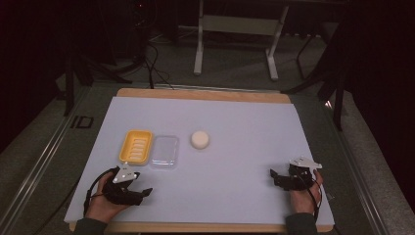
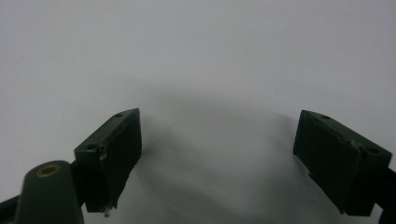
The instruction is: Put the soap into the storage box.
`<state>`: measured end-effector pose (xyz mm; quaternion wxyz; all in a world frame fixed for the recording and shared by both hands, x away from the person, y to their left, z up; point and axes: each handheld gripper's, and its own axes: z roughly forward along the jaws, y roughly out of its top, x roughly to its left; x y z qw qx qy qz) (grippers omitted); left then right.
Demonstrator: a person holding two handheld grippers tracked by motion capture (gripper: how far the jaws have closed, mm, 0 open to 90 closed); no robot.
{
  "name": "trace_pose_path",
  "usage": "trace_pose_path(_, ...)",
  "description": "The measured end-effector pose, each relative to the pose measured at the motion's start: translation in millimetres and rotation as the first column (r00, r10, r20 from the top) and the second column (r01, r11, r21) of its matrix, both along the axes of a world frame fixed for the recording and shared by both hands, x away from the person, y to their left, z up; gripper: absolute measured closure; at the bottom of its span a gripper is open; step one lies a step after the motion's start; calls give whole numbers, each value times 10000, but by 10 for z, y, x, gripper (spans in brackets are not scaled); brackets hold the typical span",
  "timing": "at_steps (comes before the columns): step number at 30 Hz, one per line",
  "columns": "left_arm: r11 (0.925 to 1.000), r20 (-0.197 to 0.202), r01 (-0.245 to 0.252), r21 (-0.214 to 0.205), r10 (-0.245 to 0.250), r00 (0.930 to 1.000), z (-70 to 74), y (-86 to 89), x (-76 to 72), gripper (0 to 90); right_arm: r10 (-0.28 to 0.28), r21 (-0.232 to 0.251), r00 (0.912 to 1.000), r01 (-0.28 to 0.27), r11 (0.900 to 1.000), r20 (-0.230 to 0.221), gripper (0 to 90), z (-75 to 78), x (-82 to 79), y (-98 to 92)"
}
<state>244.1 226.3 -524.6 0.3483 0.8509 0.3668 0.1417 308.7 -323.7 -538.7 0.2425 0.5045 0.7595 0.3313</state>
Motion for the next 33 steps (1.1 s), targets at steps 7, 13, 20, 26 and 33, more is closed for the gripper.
trace_pose_path(7,9969,-132,659,419,-654,9978,67,-69,61,306,364,-198,9981,-355,9992,491,150,6,-58,28)
trace_pose_path(13,9918,-34,1099,648,-1099,9939,182,-94,182,306,393,-166,9931,-377,9992,1105,150,17,-119,23)
trace_pose_path(20,9898,97,1374,371,-1378,9904,281,-143,238,308,461,-165,9914,-444,9989,1228,150,19,-133,25)
trace_pose_path(26,9823,117,1714,761,-1728,9849,334,-253,310,308,520,-198,9904,-499,9986,1277,150,19,-137,29)
trace_pose_path(33,9732,-52,1988,1153,-1995,9799,351,-343,412,308,580,-295,9906,-548,9981,1239,151,19,-139,37)
